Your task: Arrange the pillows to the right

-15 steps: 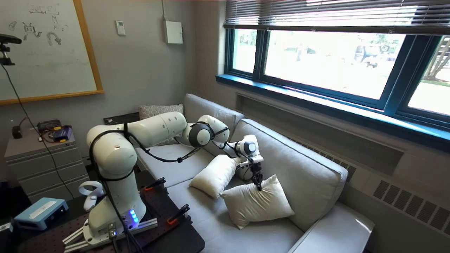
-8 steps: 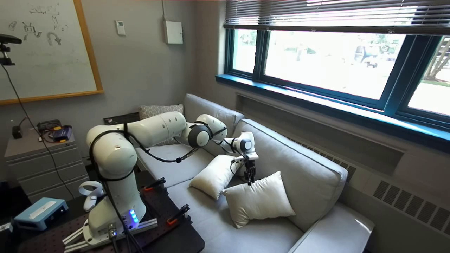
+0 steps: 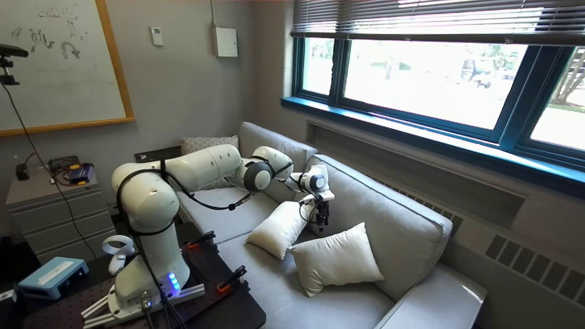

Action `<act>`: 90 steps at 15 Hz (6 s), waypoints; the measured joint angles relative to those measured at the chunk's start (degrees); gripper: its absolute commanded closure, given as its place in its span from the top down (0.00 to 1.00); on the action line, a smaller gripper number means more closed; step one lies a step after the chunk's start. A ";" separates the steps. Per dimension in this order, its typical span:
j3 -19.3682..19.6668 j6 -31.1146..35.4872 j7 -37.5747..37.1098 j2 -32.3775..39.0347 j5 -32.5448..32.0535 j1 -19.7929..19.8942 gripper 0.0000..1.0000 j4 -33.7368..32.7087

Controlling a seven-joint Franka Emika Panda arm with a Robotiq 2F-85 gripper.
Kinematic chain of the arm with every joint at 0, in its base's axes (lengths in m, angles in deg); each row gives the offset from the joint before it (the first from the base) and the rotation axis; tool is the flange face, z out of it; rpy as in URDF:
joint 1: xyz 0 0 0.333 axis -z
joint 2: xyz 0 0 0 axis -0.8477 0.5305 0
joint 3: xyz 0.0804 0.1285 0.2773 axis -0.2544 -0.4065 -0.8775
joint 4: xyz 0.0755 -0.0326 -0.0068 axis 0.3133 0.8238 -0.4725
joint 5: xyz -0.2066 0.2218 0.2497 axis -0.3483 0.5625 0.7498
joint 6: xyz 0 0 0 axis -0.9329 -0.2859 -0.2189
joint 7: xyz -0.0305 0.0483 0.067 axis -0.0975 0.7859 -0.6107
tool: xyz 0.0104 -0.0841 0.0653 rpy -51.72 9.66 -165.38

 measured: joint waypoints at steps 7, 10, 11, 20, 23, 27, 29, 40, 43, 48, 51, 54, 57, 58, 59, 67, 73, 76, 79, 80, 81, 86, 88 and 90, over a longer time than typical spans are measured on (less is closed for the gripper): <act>1.15 0.02 -0.51 0.18 -0.24 -3.17 1.00 0.89; 1.20 0.02 -0.53 0.27 -0.24 -4.12 1.00 2.17; 1.27 0.03 -0.57 0.29 -0.24 -4.18 1.00 2.76; 2.11 0.38 -0.86 0.50 -0.19 -3.88 1.00 8.31; 2.06 0.38 -0.86 0.55 -0.08 -3.35 1.00 9.45; 2.03 0.38 -0.86 0.56 -0.05 -2.53 1.00 10.47; 2.03 0.38 -0.88 0.55 0.02 -2.25 0.75 10.73; 2.10 0.80 -4.00 0.54 0.14 -2.00 0.02 10.93; 2.27 0.81 -5.56 0.44 0.17 -1.87 0.00 10.86; 3.31 -0.21 -10.59 -0.01 2.45 0.01 0.01 8.12; 3.91 -0.49 -15.50 -0.96 4.36 1.86 0.01 6.36; 4.50 1.45 -19.92 -4.60 5.96 2.90 0.01 7.95; 4.77 8.52 -22.10 -10.69 7.50 3.90 0.01 14.42; 4.77 11.95 -22.10 -12.69 8.07 4.47 0.01 17.43; 4.66 15.61 -21.67 -14.40 8.53 5.23 0.01 20.46; 4.25 34.34 -1.25 -19.04 9.19 11.83 0.01 38.29; 15.60 32.64 2.38 -16.47 7.53 9.62 0.01 41.18; 18.38 32.92 2.38 -14.28 7.56 10.99 0.01 40.95; 18.67 33.10 2.38 -12.97 7.73 12.76 0.01 40.01; 18.67 33.10 2.38 -12.66 7.80 13.10 0.01 39.63; 18.67 33.09 2.38 -12.39 7.83 13.33 0.01 39.24; 18.56 32.99 2.44 -11.53 7.86 14.00 0.29 38.05; 18.62 32.62 2.45 -11.27 7.86 14.17 0.42 37.73; 18.90 31.77 2.45 -10.98 7.86 14.33 0.57 37.22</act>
